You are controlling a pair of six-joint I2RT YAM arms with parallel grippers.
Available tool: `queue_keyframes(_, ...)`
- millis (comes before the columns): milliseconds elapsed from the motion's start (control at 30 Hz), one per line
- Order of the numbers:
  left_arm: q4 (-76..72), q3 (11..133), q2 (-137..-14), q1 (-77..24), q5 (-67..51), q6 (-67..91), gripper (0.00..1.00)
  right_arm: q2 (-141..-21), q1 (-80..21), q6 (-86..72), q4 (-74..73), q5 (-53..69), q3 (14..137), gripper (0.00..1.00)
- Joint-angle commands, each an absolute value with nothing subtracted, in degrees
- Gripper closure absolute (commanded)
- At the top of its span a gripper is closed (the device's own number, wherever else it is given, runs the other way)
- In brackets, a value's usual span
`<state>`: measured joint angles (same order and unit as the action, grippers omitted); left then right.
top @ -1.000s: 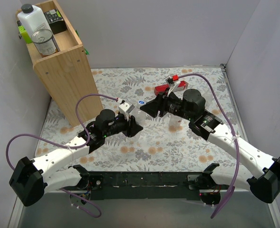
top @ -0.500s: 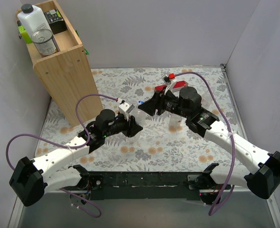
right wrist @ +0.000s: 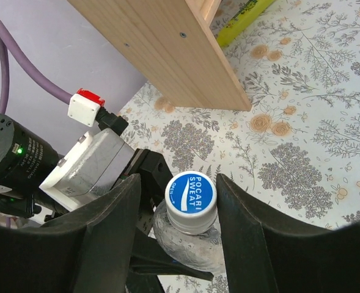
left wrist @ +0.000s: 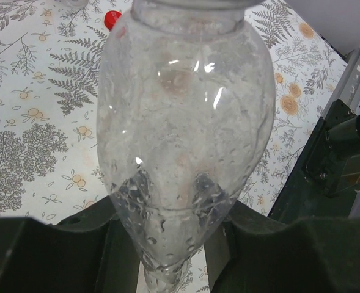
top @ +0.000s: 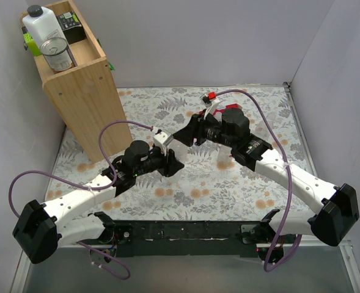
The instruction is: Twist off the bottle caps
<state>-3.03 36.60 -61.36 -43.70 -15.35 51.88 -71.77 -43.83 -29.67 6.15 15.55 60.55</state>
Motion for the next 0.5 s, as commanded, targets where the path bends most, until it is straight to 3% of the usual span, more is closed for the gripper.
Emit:
queue_keyframes(0,-4.04,39.11,-61.43,-44.39,-16.17,51.15,0.94,-72.59,-45.79,-29.71,10.20,18.19,63.81,0.41)
queue_keyframes(200,-3.96,39.11,-61.44,-44.38,-16.17,51.15,0.94,-73.13,-46.14,-29.53,10.20,17.41,63.81,0.44)
queue_keyframes(467,-5.01,38.76,-60.73,-44.38,-18.54,51.42,0.94,-72.07,-45.97,-26.20,7.66,16.79,63.02,0.76)
